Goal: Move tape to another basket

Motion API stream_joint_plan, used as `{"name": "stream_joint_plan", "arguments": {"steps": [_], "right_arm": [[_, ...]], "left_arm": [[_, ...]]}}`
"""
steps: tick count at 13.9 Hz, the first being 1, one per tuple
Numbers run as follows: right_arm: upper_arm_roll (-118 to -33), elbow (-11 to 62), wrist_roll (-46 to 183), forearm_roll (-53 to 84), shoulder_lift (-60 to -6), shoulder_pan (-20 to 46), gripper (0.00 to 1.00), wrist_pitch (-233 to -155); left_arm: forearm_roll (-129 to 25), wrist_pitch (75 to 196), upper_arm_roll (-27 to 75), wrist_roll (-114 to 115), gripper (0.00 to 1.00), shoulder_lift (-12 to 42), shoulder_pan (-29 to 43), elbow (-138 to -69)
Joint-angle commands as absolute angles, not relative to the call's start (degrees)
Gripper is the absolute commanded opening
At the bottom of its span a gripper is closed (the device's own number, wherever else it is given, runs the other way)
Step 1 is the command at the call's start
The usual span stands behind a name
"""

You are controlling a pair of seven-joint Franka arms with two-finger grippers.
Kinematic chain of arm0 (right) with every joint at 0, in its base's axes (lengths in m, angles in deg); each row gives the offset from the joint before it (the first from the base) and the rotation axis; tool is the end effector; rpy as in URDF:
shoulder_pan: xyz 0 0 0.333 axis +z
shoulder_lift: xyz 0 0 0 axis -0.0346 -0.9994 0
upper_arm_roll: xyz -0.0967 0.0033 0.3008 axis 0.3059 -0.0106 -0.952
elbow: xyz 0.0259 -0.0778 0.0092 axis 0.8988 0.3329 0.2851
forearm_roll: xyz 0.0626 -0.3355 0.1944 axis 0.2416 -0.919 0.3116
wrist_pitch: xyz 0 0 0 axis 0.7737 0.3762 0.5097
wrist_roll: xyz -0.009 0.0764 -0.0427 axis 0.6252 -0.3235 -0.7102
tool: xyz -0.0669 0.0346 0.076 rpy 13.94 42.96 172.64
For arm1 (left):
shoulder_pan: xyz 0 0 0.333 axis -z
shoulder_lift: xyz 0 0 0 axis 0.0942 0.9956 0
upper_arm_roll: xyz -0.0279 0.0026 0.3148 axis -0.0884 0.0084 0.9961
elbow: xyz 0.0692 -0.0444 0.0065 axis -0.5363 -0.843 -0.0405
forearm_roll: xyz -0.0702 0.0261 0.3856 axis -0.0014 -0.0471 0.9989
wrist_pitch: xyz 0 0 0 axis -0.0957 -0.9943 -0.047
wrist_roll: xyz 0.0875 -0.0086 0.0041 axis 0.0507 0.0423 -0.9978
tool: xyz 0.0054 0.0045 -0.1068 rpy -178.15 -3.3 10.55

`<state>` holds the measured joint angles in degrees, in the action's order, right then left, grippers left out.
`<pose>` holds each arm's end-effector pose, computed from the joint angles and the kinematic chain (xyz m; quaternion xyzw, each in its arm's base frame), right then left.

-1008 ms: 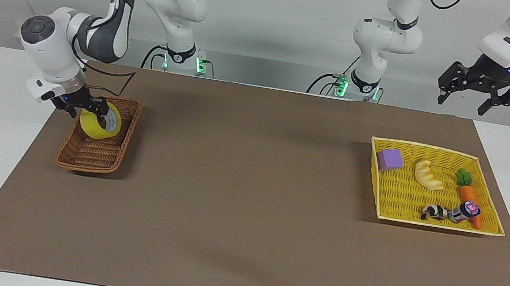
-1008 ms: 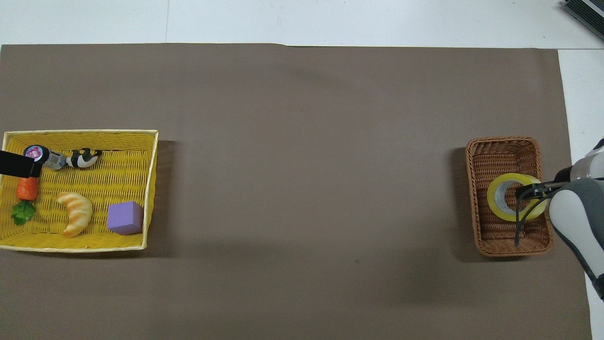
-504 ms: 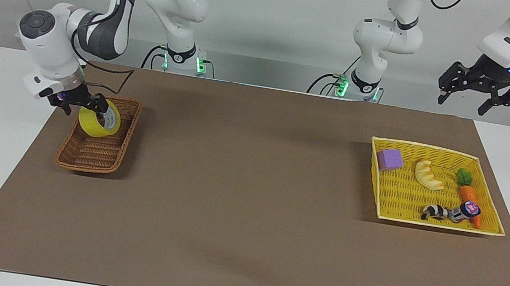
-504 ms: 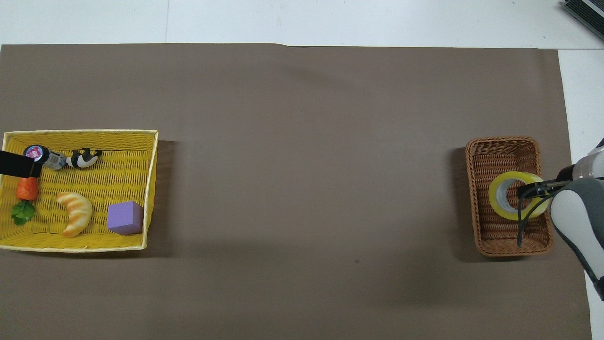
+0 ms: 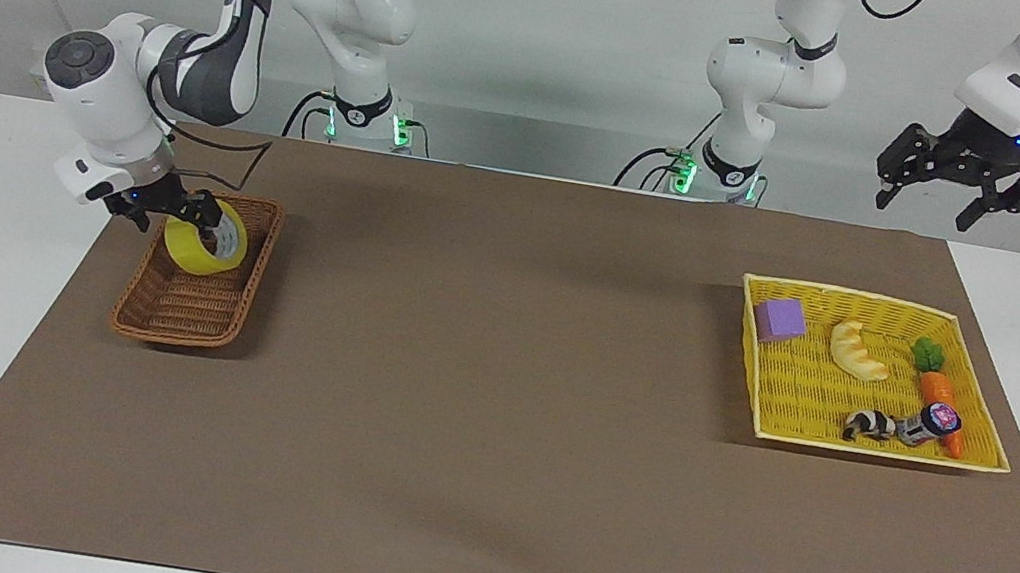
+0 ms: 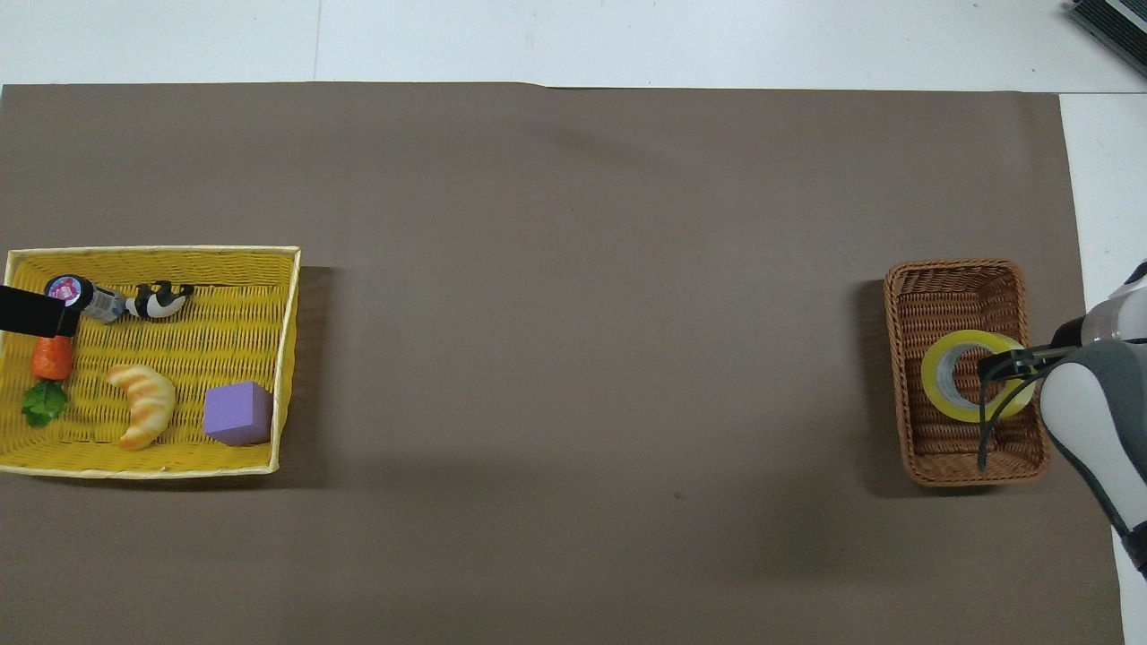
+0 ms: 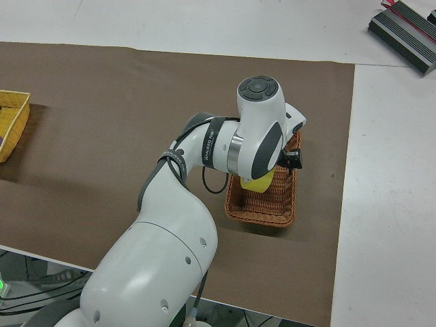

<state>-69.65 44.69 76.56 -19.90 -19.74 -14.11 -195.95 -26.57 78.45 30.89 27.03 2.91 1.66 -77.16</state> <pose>0.5150 -0.1436 0.3833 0.9979 0.0275 -0.0537 0.0228 0.5245 -0.0290 0.6878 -0.9924 0.1230 -0.0032 0.0022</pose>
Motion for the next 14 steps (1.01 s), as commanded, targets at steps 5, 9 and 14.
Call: {"name": "stream_joint_plan", "arguments": {"steps": [5, 9, 14], "right_arm": [[-69.9, 47.0, 87.8, -11.7, -19.2, -18.1, 1.0, -196.1], [-69.9, 47.0, 87.9, -10.6, -20.5, -18.8, 1.0, -196.1], [-69.7, 46.0, 95.5, -6.3, -20.8, -19.5, 1.0, -194.6]], "left_arm": [[-25.6, 78.1, 30.3, 27.3, 1.0, 2.7, 1.0, -76.6], [-25.6, 78.1, 30.3, 27.3, 1.0, 2.7, 1.0, -76.6], [-25.5, 78.1, 30.3, 27.3, 1.0, 2.6, 1.0, -76.6]]}}
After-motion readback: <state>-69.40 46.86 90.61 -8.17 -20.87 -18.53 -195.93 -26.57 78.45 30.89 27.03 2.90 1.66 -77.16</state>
